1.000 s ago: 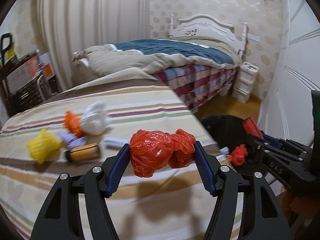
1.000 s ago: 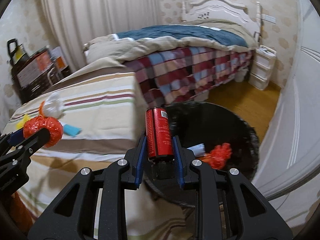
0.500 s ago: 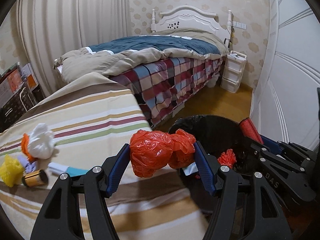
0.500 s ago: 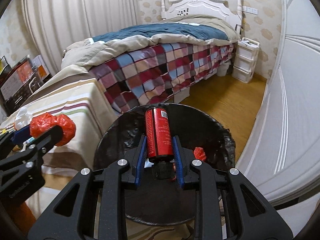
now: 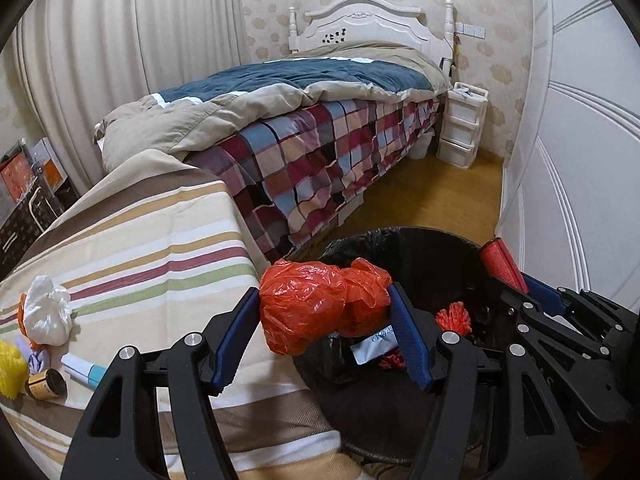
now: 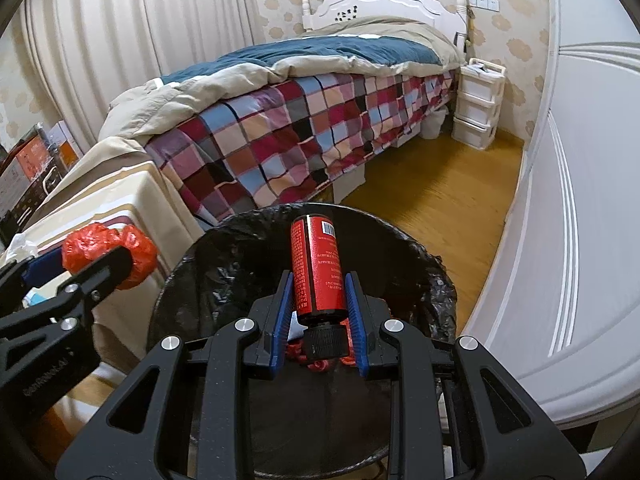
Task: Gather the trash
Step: 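Open both grippers to drop the bag and spray can into the bin, then move both open grippers back over the items on the bed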
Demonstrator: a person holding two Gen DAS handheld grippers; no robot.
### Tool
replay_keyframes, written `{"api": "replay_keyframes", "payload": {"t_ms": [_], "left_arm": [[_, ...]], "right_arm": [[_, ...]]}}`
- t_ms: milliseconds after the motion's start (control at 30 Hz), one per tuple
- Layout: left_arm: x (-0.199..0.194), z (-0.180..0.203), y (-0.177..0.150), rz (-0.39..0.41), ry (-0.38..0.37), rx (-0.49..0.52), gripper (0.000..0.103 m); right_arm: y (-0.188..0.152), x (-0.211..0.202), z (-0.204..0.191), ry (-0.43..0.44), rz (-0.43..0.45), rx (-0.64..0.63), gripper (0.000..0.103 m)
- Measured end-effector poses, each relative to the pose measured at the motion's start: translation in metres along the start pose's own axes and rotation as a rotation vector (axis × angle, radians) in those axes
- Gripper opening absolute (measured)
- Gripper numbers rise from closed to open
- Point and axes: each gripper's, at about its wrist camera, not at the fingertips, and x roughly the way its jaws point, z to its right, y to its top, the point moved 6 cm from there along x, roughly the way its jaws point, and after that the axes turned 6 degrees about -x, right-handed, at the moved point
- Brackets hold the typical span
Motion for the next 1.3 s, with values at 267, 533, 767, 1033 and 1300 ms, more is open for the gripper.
{"api": "replay_keyframes", "payload": {"t_ms": [267, 533, 767, 1033, 1300], "left_arm": [[-0.001, -0.005, -0.001, -0.001, 0.012, -0.024, 0.079], [-0.008, -0.008, -0.003, 0.003, 0.010, -0.030, 0.083], [-0.027, -0.034, -0.006, 0.025, 0.045, -0.071, 0.084], [-0.057, -0.087, -0.024, 0.034, 0.129, -0.133, 0.085], [-0.085, -0.155, -0.054, 0.022, 0.231, -0.205, 0.085]], "right_arm": [[-0.006, 0.006, 0.010, -0.023, -0.013, 0.036, 0.039], [-0.005, -0.004, 0.012, -0.052, 0.009, 0.050, 0.060], [-0.009, -0.013, -0.004, -0.039, 0.006, 0.030, 0.066], [-0.009, -0.028, -0.047, 0.031, 0.011, -0.006, 0.072], [-0.009, -0.036, -0.118, 0.090, 0.007, -0.148, 0.074]]}}
